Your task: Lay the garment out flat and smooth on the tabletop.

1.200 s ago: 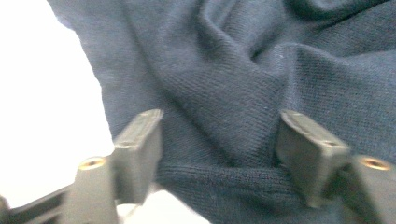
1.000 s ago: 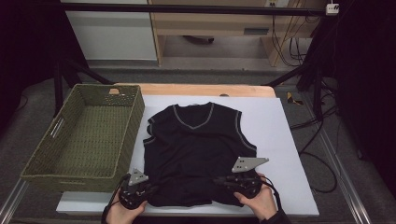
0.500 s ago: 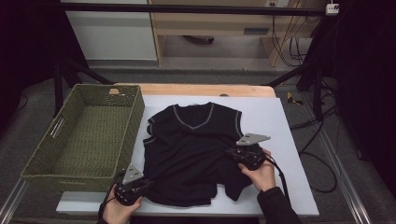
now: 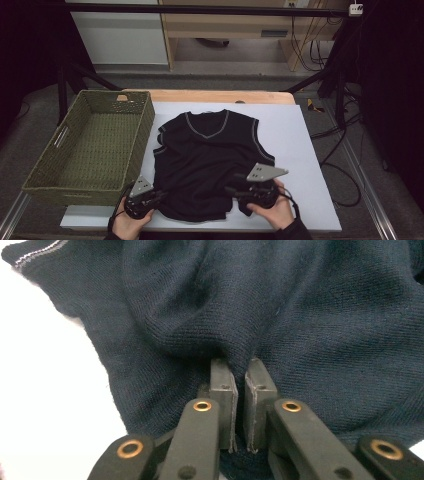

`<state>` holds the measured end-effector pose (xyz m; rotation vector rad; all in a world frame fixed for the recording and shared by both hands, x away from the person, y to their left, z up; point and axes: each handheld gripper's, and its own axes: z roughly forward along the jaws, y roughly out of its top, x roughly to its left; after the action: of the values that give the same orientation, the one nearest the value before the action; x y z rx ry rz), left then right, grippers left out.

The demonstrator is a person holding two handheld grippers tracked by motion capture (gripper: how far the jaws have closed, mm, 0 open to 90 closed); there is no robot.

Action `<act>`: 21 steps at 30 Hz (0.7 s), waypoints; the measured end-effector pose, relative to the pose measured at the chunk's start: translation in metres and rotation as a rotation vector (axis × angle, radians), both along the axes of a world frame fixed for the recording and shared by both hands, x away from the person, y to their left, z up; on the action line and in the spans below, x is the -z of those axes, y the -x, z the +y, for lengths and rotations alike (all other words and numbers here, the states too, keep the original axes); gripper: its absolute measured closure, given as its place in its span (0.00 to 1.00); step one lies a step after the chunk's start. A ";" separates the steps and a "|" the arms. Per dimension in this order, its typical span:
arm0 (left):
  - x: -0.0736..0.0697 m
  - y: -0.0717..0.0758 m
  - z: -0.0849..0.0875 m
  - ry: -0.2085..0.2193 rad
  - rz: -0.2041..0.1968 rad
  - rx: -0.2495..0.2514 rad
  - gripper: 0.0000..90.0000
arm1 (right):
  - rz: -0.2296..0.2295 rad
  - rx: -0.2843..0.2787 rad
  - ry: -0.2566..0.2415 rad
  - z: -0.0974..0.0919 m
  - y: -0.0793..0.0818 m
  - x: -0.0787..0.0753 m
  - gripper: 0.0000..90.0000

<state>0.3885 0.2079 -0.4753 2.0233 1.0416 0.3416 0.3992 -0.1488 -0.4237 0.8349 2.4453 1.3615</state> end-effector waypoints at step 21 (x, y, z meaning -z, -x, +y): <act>-0.008 0.001 0.004 0.049 -0.044 -0.014 0.94 | 0.096 -0.100 0.176 0.040 0.001 0.048 0.91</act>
<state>0.3877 0.2121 -0.4670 1.9572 1.0285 0.3631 0.3983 -0.1089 -0.4720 0.7620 2.6666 1.1394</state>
